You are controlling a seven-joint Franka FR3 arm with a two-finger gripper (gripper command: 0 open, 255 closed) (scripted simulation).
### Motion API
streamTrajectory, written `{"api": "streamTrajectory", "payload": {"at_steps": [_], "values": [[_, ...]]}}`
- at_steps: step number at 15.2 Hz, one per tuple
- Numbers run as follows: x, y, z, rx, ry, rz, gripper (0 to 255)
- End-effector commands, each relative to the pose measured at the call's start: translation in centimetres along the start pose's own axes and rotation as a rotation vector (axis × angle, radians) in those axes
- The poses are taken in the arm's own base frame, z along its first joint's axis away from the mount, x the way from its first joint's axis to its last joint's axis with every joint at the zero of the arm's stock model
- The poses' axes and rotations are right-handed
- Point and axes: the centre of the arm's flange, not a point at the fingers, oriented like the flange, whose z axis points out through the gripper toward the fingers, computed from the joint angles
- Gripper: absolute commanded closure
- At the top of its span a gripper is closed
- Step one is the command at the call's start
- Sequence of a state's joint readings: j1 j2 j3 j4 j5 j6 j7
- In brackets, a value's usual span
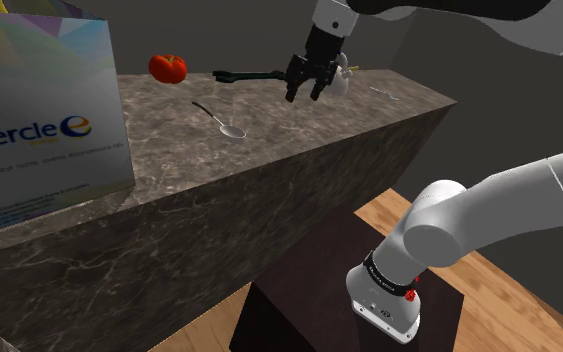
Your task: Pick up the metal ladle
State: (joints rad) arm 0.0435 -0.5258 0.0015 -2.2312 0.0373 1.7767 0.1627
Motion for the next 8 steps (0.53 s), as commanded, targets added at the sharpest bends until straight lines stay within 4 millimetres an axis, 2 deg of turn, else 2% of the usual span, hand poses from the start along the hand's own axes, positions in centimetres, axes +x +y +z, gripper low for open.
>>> {"api": "streamTrajectory", "payload": {"at_steps": [1,8], "values": [[2.2,-1.2,1.1,0.006,-0.009,0.001,0],[9.8,-4.6,5.8,0.027,-0.041,0.003,0]]}}
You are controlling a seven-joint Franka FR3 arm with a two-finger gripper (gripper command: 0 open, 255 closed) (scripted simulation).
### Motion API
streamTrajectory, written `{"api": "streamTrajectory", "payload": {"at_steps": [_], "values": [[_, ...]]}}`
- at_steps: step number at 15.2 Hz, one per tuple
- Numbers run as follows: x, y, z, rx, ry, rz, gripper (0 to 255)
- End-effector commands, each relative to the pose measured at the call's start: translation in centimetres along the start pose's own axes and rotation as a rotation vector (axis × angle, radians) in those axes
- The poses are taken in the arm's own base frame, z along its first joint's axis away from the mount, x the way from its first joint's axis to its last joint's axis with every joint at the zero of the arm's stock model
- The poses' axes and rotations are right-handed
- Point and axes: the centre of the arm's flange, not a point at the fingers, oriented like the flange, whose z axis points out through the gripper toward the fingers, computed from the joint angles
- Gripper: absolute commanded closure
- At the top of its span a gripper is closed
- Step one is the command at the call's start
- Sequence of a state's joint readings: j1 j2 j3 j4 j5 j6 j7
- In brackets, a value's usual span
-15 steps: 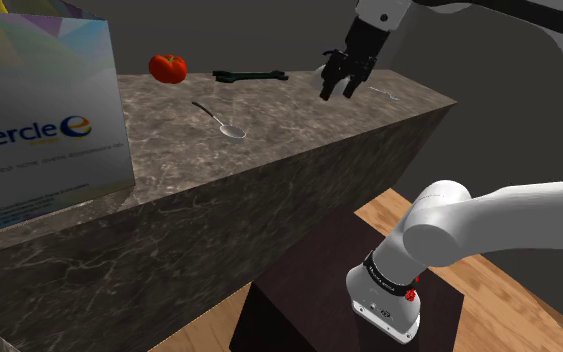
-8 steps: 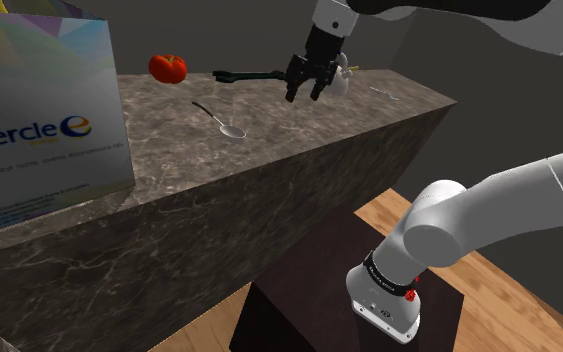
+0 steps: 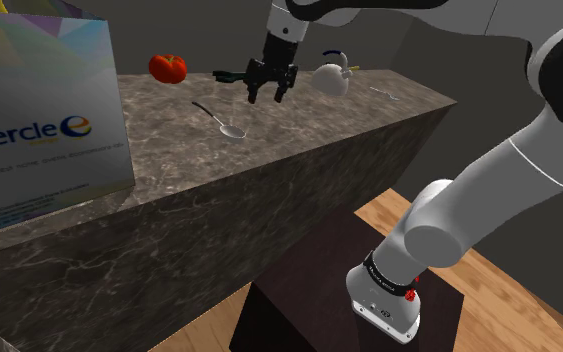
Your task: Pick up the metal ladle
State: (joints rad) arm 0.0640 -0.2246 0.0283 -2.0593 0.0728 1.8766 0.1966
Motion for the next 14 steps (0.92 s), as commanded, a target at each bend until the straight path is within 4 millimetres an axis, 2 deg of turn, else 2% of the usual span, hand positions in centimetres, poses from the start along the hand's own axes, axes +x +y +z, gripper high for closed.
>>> {"api": "streamTrajectory", "payload": {"at_steps": [1,10,11,14], "values": [[2.3,-1.1,1.4,0.006,-0.009,0.001,0],[12.0,-5.5,7.5,0.033,-0.05,0.004,0],[12.7,-5.8,7.9,0.035,-0.053,0.004,0],[12.7,-5.7,9.5,0.035,-0.053,0.004,0]]}}
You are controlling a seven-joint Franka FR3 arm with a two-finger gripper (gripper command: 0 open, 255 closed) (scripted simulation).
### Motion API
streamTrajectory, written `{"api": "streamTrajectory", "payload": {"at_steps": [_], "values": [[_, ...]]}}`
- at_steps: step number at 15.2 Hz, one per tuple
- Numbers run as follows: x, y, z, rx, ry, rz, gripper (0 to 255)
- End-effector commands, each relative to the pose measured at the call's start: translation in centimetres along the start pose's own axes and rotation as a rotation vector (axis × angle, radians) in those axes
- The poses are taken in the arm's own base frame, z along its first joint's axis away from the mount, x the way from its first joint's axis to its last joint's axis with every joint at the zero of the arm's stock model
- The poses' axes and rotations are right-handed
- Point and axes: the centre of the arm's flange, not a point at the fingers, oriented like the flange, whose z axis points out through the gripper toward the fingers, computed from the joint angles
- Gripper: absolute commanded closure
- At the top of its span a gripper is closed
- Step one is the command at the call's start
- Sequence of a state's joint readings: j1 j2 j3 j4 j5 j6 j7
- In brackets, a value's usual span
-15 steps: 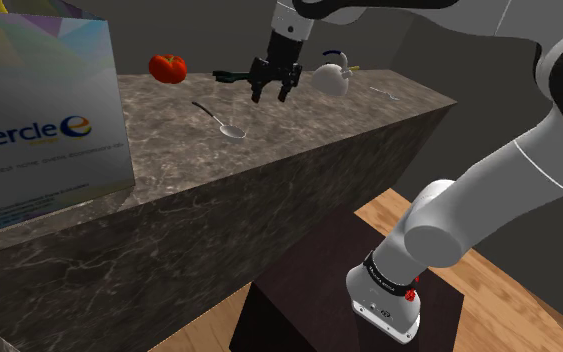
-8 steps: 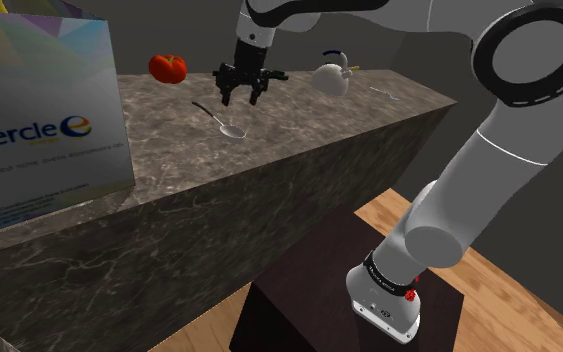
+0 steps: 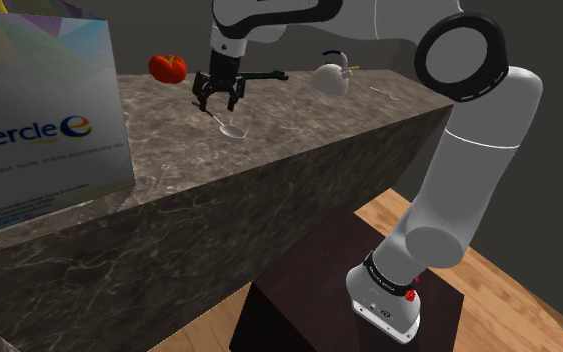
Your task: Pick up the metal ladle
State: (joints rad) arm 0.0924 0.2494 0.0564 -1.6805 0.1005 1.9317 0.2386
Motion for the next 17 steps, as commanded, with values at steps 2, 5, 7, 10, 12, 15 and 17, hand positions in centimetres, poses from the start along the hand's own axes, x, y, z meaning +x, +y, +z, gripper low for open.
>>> {"api": "streamTrajectory", "payload": {"at_steps": [2,5,7,10,12,15,17], "values": [[0.1,0.1,1.7,0.0,0.0,0.0,0],[0.2,0.2,3.0,0.0,0.0,0.0,0],[0.1,0.2,3.0,0.0,0.0,0.0,255],[0.2,0.2,3.0,0.0,0.0,0.0,255],[0.2,0.2,3.0,0.0,0.0,0.0,255],[0.2,0.2,3.0,0.0,0.0,0.0,255],[0.2,0.2,2.5,0.0,0.0,0.0,255]]}}
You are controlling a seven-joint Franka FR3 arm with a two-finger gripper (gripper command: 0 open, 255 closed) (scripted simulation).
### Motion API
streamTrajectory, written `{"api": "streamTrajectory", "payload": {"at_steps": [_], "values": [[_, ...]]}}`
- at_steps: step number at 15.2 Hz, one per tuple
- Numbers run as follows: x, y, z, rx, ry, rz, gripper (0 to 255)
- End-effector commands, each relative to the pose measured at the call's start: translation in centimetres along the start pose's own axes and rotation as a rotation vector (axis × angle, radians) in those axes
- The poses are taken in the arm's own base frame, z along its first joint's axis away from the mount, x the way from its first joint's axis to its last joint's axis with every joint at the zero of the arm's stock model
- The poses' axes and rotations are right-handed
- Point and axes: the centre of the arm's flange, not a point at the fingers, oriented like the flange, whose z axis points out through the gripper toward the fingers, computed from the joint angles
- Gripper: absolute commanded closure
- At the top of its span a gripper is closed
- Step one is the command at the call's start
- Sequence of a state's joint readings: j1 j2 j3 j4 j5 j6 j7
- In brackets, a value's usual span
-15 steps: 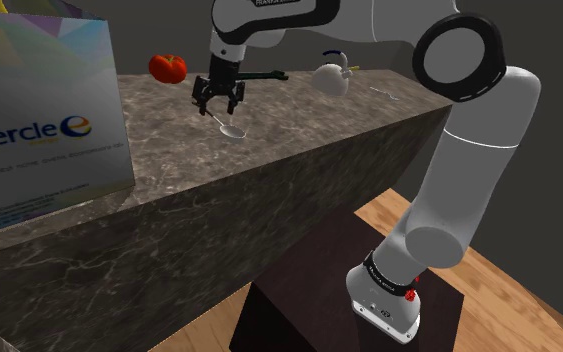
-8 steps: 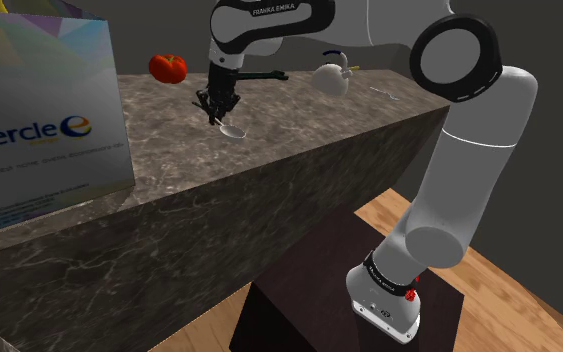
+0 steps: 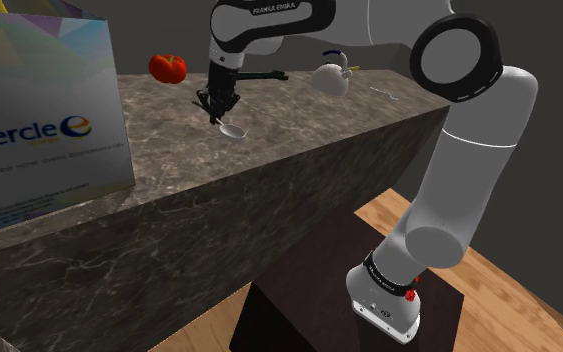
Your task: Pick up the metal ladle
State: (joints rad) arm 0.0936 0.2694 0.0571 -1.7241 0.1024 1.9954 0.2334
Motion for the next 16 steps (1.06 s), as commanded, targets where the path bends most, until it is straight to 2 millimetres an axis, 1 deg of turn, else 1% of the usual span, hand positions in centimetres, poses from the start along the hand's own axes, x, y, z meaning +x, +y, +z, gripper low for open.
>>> {"api": "streamTrajectory", "payload": {"at_steps": [1,14,16], "values": [[0.0,-0.1,-0.8,0.0,0.0,0.0,255],[-0.2,-0.8,-7.6,0.0,0.0,0.0,255],[-0.2,-0.8,-7.7,0.0,0.0,0.0,255]]}}
